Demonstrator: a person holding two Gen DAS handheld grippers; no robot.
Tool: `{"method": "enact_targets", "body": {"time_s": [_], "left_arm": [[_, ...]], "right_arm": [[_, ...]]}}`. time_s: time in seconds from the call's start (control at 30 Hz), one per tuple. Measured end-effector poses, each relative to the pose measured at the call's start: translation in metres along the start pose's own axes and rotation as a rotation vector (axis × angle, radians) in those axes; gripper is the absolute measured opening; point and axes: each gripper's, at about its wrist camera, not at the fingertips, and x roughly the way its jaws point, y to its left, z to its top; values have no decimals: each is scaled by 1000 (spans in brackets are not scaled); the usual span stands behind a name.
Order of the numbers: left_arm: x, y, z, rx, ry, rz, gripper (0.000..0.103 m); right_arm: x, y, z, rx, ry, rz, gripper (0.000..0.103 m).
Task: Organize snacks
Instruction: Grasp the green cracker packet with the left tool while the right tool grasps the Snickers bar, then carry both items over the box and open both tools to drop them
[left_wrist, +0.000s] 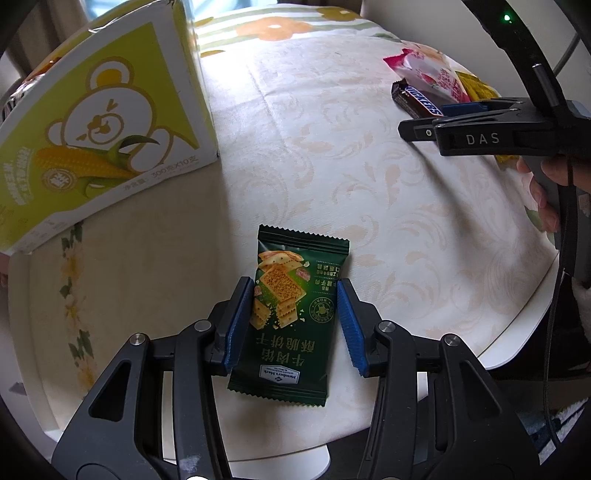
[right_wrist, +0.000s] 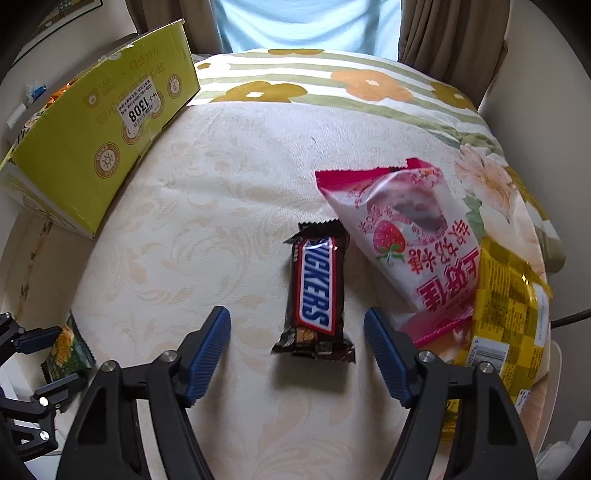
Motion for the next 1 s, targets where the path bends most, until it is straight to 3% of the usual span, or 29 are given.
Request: {"method": "enact_targets", "body": {"time_s": [0.17,0.3,0.63,1.0], "left_arm": [[0,2,0,-18,6,3,42],[-1,5,2,-34,4,0,42],[-30,6,10,-56,-47,15,42],[-118,15,46,-94,-208,44,42]], "right_arm": [[1,-1,6,-1,-14,-13,54],[-1,3,9,-25,-22,-18,26],[-27,6,8,-18,-33,0,26],[-112,14,34,4,-130,56,26]]}}
